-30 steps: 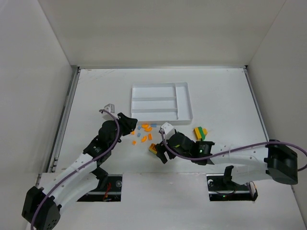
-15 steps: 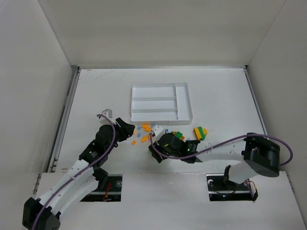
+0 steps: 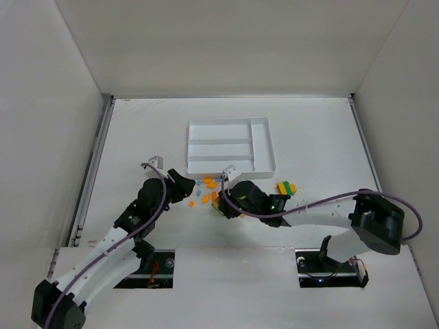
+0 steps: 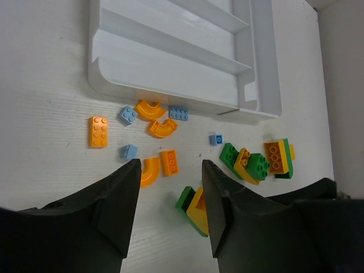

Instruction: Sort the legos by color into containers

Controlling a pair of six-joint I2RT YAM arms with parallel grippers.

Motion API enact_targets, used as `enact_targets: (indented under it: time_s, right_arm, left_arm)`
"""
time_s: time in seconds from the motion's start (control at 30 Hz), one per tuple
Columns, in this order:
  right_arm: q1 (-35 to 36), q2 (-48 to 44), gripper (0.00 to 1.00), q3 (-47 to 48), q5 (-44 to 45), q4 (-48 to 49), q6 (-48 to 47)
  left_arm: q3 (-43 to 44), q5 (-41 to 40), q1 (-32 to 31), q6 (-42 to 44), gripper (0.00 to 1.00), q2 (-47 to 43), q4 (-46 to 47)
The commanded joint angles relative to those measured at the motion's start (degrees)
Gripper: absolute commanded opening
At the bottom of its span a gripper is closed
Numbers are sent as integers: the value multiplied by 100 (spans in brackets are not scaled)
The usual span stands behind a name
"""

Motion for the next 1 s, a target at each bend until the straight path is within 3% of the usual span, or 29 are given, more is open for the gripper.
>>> enact_targets:
  time_s: [0.0, 0.27, 0.67, 0.97]
  right_arm:
    - [-326, -686, 21, 118, 67, 415, 733]
    - [-1118, -1391, 21, 91, 84, 661, 2377]
    - [-1329, -1128, 19, 346, 32, 758, 3283]
    - [-1549, -1171, 19, 197, -162, 960, 3670]
  left_arm:
    - [235, 53, -53, -83, 43, -96, 357]
    - [385, -44, -439, -92, 35, -158, 1156]
    - [305, -808, -1845, 513, 37, 624, 2212]
    - [429, -1344, -2320, 980, 36, 1212, 2510]
